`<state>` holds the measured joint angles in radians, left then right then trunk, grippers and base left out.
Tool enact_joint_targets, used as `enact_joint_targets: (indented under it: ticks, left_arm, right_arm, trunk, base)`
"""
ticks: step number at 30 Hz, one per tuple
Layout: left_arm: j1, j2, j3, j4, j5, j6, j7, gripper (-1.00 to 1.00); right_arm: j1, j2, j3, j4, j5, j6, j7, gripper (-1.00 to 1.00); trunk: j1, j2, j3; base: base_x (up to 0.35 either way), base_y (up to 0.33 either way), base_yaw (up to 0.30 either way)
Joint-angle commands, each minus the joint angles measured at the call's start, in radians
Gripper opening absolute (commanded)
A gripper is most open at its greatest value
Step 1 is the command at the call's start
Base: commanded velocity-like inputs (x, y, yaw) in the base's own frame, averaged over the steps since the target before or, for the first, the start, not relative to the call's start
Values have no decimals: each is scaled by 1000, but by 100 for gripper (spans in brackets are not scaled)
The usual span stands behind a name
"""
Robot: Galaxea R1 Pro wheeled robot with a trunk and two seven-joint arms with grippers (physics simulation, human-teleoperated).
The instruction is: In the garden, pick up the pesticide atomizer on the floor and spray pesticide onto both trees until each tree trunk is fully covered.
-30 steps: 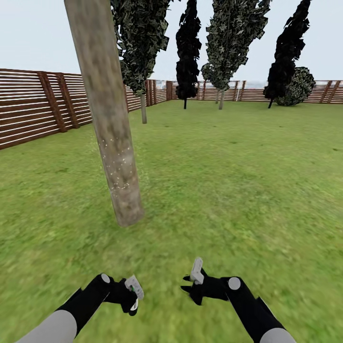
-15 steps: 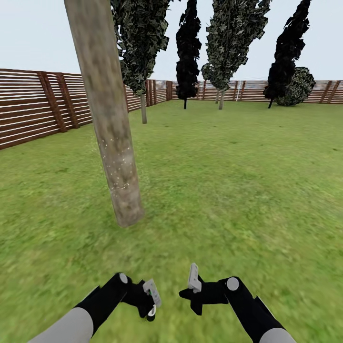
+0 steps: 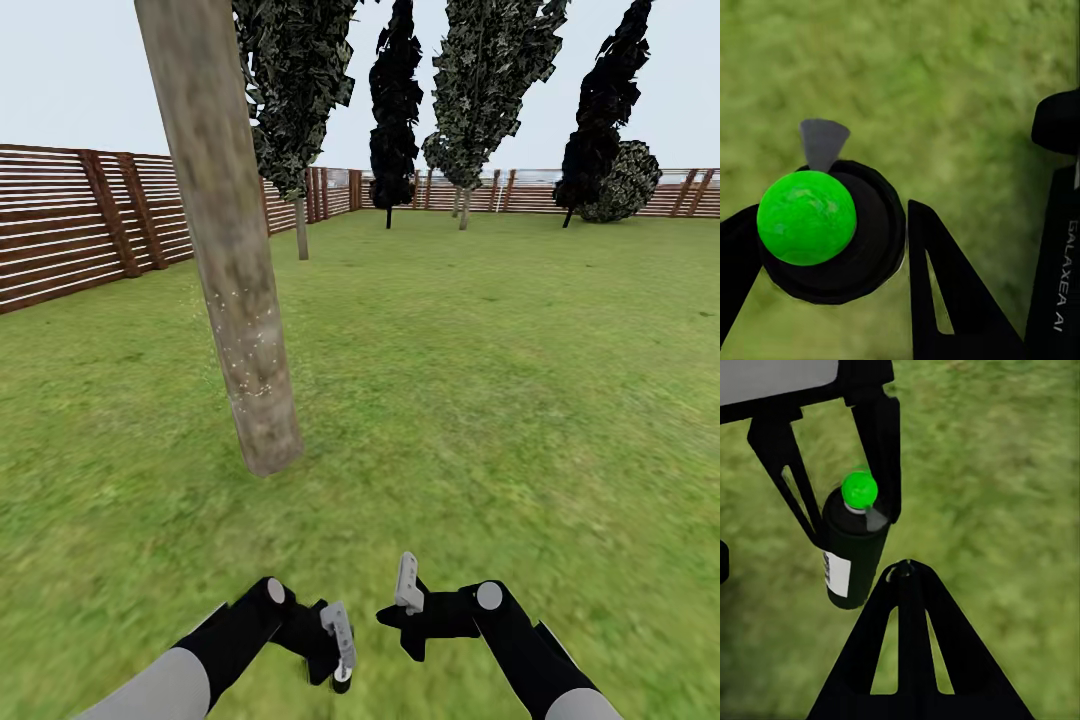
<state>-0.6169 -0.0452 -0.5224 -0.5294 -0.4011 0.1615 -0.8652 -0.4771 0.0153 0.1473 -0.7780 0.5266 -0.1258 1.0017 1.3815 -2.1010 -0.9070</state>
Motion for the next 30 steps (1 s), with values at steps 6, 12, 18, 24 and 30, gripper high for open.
enact_joint_targets:
  ticks: [6,12,18,24,30]
  left_arm:
    - [-5,-41,-2,-1,-6,11,8,-100]
    - [-9,-53,-2,-42,-6,16,11,-100]
    - [-9,-60,-4,-43,-5,16,7,-100]
    - [-9,-61,-4,-43,-5,15,5,-100]
    - [-9,-49,-4,-40,-11,16,6,-100]
  right_arm:
    - [0,0,0,0,0,0,0,-100]
    - [0,1,0,0,-2,0,0,-100]
    - [0,2,0,0,-1,0,0,-100]
    - [0,2,0,-1,-2,0,0,-100]
    - [0,2,1,0,-2,0,1,-100]
  trunk:
    - [0,0,0]
    - [0,0,0]
    - [0,0,0]
    - [0,0,0]
    - [0,0,0]
  base:
    - [0,0,0]
    - [0,0,0]
    - [0,0,0]
    - [0,0,0]
    - [0,0,0]
